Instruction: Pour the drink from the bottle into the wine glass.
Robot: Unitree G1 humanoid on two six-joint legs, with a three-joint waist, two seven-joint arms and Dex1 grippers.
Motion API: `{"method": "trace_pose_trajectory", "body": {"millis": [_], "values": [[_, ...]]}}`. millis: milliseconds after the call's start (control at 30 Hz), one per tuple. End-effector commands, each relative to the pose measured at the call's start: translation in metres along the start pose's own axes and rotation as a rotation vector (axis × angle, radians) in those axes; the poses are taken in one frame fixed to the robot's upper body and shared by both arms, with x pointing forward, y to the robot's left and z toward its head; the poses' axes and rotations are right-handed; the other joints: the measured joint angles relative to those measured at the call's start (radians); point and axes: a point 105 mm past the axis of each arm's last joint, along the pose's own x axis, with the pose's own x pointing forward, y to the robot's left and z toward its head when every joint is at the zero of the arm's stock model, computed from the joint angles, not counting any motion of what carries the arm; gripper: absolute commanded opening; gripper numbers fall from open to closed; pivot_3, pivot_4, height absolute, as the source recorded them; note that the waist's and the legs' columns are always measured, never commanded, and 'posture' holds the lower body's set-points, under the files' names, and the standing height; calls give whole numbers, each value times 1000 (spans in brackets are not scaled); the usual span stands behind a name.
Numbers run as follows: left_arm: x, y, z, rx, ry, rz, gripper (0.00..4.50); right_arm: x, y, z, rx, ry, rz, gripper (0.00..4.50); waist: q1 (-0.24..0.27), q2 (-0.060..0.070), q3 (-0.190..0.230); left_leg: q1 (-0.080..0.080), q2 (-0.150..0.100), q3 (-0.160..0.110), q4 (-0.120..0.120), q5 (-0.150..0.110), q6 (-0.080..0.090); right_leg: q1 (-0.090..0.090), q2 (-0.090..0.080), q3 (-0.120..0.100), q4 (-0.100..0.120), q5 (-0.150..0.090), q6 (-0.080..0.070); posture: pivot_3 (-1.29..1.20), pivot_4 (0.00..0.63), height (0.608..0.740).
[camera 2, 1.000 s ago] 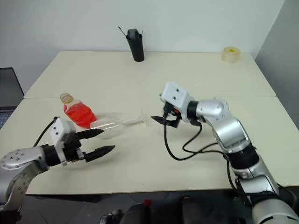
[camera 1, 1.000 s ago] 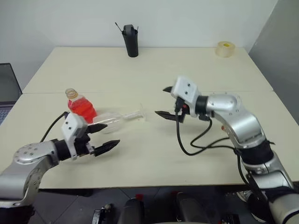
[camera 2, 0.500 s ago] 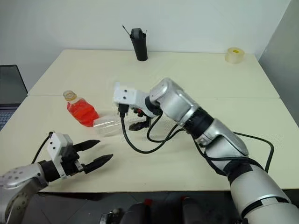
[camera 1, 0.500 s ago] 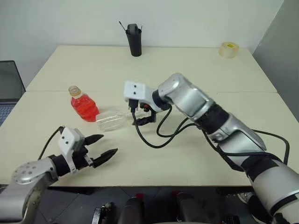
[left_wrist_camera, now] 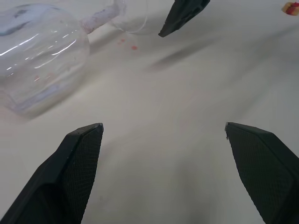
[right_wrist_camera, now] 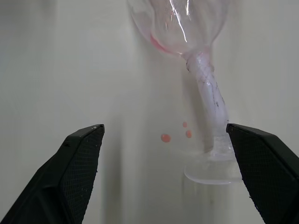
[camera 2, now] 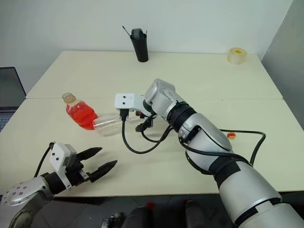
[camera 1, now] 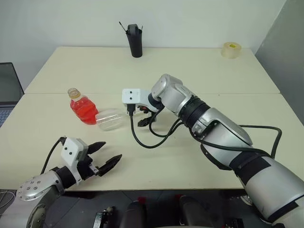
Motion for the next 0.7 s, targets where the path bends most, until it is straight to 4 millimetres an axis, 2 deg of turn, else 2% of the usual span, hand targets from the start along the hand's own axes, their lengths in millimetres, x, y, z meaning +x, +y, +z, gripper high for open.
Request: {"method": "trace_pose_trajectory", "body": {"millis": [33,133,233,333,700], "values": [[-2,-4,10,27,-42,8,4500,-16,-13,24,-87,-37,-53,4465,0,0,0,0,0,0,0,0,0,0,0,0,0,0,0,0,150,740],[-2,-4,10,26,-45,18,4500,-11,-15,27,-120,-24,-94,4465,-2,0,0,0,0,0,0,0,0,0,0,0,0,0,0,0,150,740],[-1,-4,12,28,-50,22,4500,6,-11,25,-121,-8,-126,4465,-2,0,0,1,0,0,0,0,0,0,0,0,0,0,0,0,150,740],[0,-4,13,30,-56,26,4500,18,-13,18,-113,11,-202,4465,-1,0,0,0,0,0,0,0,0,0,0,0,0,0,0,0,150,740],[3,-10,16,29,-64,31,4500,45,2,-8,-103,106,-201,4465,0,0,0,0,0,0,0,0,0,0,0,0,0,0,0,0,150,740]]}}
